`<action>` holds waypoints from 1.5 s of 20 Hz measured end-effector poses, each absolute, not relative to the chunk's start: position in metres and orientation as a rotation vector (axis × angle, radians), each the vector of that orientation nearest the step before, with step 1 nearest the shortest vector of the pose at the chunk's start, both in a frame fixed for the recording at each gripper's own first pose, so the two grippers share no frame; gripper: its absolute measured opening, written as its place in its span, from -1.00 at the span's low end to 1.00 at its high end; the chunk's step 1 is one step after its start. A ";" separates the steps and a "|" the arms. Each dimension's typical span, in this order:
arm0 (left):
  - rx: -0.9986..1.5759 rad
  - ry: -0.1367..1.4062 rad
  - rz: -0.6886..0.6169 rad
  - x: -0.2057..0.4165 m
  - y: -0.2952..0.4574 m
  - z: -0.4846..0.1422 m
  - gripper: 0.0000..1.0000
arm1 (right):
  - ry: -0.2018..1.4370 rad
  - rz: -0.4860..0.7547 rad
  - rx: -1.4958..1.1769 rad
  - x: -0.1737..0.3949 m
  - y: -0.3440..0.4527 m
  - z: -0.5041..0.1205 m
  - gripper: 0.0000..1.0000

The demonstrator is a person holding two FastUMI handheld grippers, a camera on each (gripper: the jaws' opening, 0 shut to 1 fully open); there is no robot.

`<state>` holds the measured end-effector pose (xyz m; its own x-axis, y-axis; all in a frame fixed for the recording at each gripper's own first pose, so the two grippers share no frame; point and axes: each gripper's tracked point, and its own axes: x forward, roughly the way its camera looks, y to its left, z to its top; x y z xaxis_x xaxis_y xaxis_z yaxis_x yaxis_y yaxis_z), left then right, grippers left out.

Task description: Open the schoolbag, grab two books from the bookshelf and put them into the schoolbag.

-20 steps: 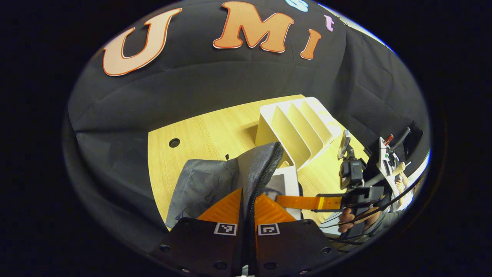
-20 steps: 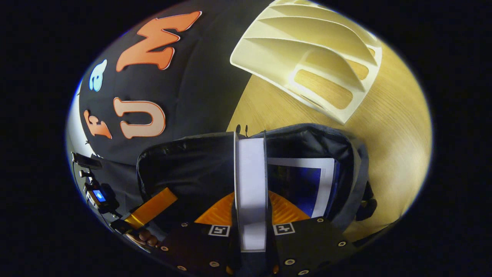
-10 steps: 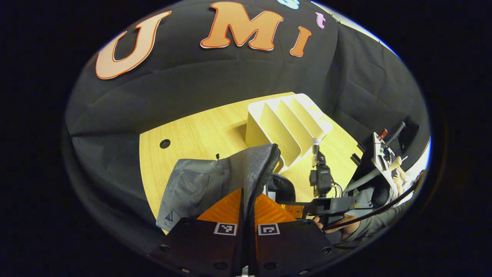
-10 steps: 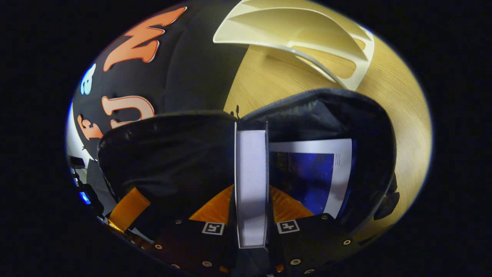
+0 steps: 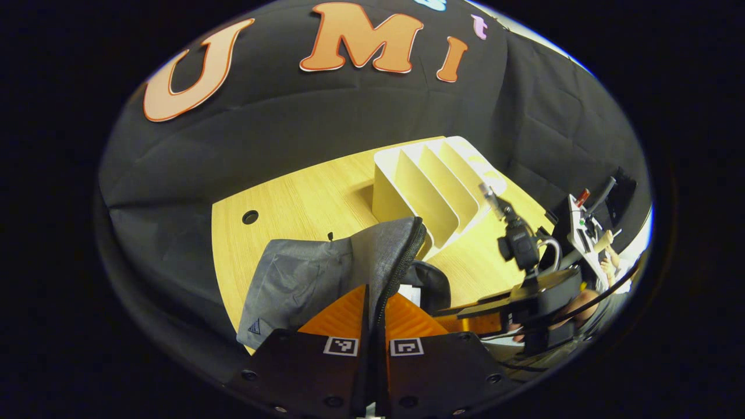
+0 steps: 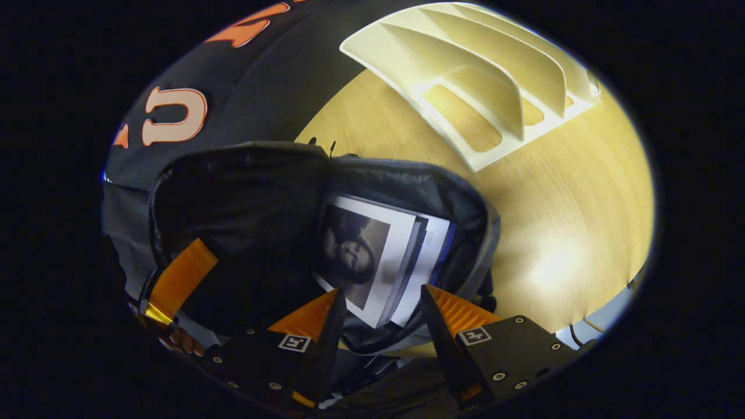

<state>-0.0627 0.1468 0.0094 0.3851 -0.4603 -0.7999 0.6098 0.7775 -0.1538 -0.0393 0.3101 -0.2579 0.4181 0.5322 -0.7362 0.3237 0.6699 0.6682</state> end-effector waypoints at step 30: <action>0.003 0.444 -0.254 -0.104 -0.092 0.111 0.84 | 0.402 0.274 0.170 -0.008 0.003 -0.069 0.92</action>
<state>-0.1044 -0.0919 0.1115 0.8722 -0.2421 -0.4251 0.2434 0.9685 -0.0521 -0.0078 0.0031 -0.0695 0.8842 0.2951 -0.3620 -0.2283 0.9493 0.2161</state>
